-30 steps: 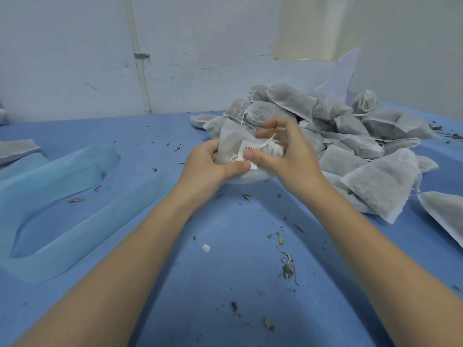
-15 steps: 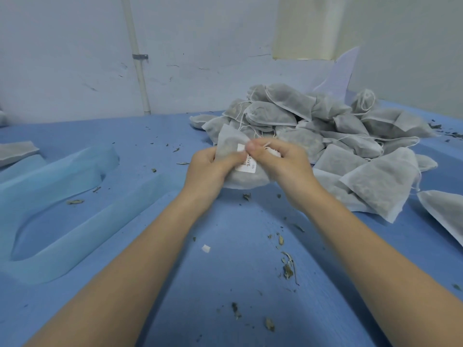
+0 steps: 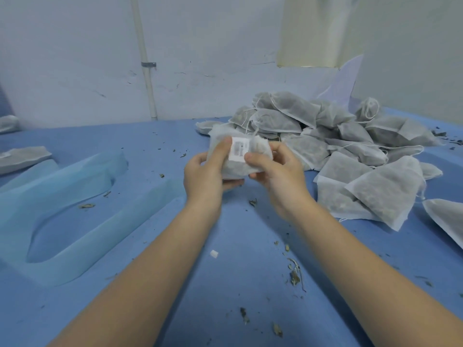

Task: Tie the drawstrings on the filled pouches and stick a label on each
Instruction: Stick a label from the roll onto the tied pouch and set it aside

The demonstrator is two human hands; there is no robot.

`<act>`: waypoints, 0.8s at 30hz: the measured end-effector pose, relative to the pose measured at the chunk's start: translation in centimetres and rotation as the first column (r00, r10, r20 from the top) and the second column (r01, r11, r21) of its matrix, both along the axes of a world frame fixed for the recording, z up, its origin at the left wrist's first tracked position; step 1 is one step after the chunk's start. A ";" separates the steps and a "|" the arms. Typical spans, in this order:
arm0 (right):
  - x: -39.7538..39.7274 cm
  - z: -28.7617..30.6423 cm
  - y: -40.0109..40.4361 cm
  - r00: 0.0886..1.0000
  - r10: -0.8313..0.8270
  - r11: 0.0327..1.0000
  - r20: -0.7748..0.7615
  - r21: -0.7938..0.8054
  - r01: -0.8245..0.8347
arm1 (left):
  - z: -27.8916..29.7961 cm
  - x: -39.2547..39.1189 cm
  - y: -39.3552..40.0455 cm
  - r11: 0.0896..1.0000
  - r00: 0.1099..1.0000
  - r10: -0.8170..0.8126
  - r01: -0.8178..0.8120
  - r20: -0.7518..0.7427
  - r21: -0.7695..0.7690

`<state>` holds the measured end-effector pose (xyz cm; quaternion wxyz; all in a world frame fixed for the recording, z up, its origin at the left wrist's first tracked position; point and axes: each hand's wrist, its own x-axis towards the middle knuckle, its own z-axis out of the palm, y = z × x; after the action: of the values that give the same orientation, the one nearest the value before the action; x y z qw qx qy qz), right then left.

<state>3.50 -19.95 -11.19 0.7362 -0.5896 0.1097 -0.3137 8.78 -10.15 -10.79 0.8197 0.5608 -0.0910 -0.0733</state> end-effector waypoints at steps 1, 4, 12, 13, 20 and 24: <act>0.4 0.6 0.4 0.998 -0.056 0.997 0.033 0.059 0.054 | 0.2 -0.2 0.1 0.997 0.999 -0.040 0.038 -0.032 -0.062; 2.9 3.8 2.6 0.981 -0.153 0.982 0.119 0.128 0.138 | 0.8 -0.5 -0.1 0.984 0.987 -0.086 0.063 -0.133 -0.166; 7.3 7.4 9.7 0.916 0.300 0.841 -0.267 -0.380 -0.386 | 1.1 0.9 1.0 0.958 0.977 -0.021 -0.041 -0.211 -0.283; 7.3 7.2 9.5 0.920 0.282 0.857 -0.271 -0.360 -0.369 | 0.9 1.0 1.0 0.972 0.981 0.033 -0.075 -0.189 -0.224; 5.3 5.8 6.4 0.956 0.245 0.942 -0.162 -0.192 -0.274 | 0.7 0.0 -0.1 0.975 0.999 0.050 -0.049 0.003 0.215; 2.9 4.9 3.4 0.989 0.133 0.977 -0.057 -0.158 -0.141 | 0.9 -1.6 -2.4 0.885 0.967 -0.090 -0.032 0.238 0.464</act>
<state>6.36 -16.59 -6.33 0.7029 -0.6607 0.0599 -0.2565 7.23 -12.58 -9.93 0.6419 0.7438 -0.1831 -0.0331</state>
